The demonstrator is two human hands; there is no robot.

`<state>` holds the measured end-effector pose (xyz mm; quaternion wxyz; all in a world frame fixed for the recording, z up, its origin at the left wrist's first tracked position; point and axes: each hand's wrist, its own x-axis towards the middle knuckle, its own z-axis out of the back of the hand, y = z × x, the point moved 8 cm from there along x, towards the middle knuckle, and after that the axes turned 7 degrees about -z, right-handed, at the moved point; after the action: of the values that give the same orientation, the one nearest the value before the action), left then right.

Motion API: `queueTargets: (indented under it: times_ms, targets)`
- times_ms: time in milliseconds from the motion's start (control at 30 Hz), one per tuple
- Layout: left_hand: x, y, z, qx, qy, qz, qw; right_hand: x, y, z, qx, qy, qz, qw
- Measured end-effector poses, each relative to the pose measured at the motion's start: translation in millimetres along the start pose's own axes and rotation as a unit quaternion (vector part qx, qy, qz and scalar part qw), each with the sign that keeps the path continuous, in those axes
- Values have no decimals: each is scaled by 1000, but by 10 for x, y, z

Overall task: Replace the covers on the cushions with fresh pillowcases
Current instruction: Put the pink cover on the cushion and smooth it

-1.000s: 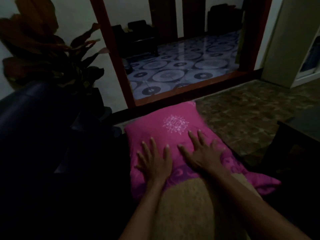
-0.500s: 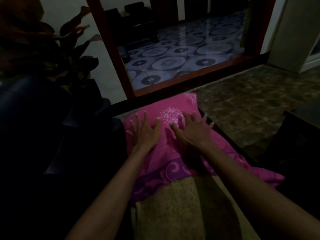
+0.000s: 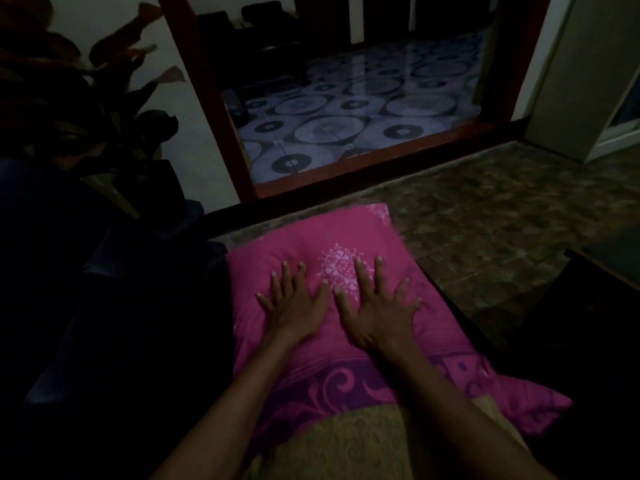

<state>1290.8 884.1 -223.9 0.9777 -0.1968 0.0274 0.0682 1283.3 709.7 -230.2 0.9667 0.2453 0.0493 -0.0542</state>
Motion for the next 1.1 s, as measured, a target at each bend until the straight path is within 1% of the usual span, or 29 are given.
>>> queueTargets:
  times_ms: [33, 67, 133, 167, 233, 267, 333, 433, 533, 633, 767, 867, 900, 967, 1033, 1100]
  targets:
    - [3, -35, 99, 1, 0, 2, 1000, -39, -9, -9, -1, 7, -2, 1000]
    - [47, -108, 231, 7, -17, -5, 1000, -46, -9, -10, -1, 15, -4, 1000]
    - [257, -327, 474, 20, -48, -56, 997, -24, -5, 8, -1, 30, -8, 1000]
    - [377, -414, 507, 28, -47, -80, 995, -15, -12, 17, -5, 36, -11, 999]
    - [597, -483, 403, 44, -36, -96, 994, 72, -9, 48, -7, 45, -6, 999]
    - [655, -466, 282, 50, -29, -91, 994, 134, -31, 72, 5, 50, -12, 999]
    - [744, -406, 64, 61, -41, -87, 993, 353, -4, 174, 27, 30, -9, 999]
    - [770, -280, -91, 71, -51, -88, 992, 731, 220, 289, 19, 8, 14, 1000]
    - [795, -183, -123, 96, -73, -88, 989, 1072, 474, 162, -9, 11, 46, 999]
    - [852, -154, -228, 82, -64, -65, 992, 1269, 447, -9, -23, -4, 50, 998]
    - [957, -240, -213, 89, -56, -53, 993, 1336, 331, -26, -31, 10, 22, 999]
    - [830, -245, -155, 106, -48, -62, 991, 1300, 488, 54, -46, 43, 11, 998]
    - [782, -260, -138, 124, -44, -79, 988, 1295, 595, 82, -45, 49, 23, 998]
    - [643, -289, -147, 147, -32, -109, 982, 1269, 794, 75, -53, 36, 79, 995]
    - [575, -295, -146, 132, -42, -107, 985, 1310, 828, -43, -66, 36, 123, 989]
    - [598, -294, -132, 111, -61, -95, 987, 1405, 730, -194, -54, 57, 127, 989]
